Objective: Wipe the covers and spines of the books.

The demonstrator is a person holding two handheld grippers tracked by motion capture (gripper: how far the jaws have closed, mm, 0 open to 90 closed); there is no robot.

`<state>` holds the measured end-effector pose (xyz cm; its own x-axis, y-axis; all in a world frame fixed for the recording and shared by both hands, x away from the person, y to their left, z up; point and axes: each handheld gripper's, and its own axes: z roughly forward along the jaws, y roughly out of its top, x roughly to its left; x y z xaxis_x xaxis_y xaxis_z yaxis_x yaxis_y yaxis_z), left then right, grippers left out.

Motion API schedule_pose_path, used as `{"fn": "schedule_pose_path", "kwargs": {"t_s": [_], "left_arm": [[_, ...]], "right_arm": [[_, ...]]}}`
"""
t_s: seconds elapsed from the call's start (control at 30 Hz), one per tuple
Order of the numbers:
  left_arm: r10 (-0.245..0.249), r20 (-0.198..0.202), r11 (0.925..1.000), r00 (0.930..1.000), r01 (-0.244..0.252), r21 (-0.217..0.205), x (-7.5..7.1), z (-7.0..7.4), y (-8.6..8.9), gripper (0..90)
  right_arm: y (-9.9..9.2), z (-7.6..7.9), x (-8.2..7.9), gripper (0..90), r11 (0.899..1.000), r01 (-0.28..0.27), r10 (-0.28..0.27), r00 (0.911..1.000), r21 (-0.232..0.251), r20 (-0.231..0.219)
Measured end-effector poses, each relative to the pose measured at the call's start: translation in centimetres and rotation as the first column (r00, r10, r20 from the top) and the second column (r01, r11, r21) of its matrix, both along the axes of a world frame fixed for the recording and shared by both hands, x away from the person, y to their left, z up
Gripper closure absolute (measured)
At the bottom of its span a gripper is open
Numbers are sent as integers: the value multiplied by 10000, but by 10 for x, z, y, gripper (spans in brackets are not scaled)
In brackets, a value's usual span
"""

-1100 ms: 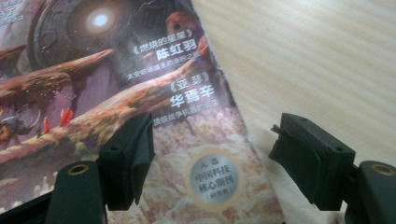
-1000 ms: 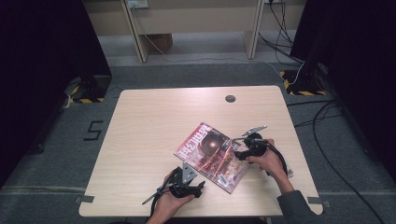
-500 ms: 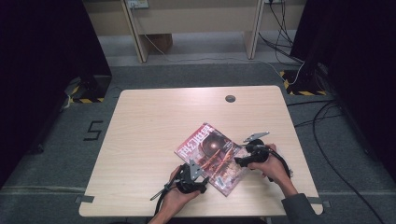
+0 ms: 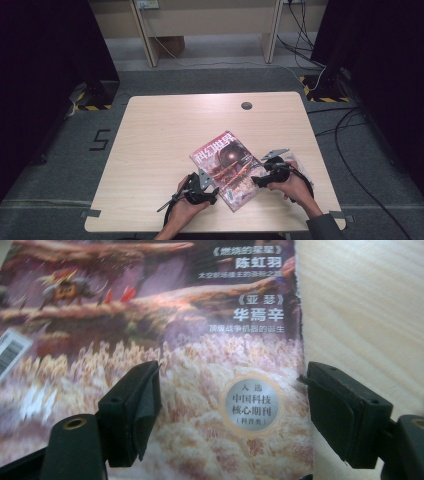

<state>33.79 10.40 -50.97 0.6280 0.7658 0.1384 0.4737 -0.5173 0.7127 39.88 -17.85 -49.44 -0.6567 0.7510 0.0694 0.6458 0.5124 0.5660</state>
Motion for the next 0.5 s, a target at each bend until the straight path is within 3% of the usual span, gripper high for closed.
{"fn": "schedule_pose_path", "kwargs": {"t_s": [0.23,0.5], "left_arm": [[384,106,9992,9992,-385,88,6,0,10,292],[764,318,9967,9966,-773,264,13,0,18,302]], "right_arm": [[5,0,-19,207,9993,-346,349,9992,-171,170],[8,-2,-43,204,9974,-714,714,9970,-25,304]]}}
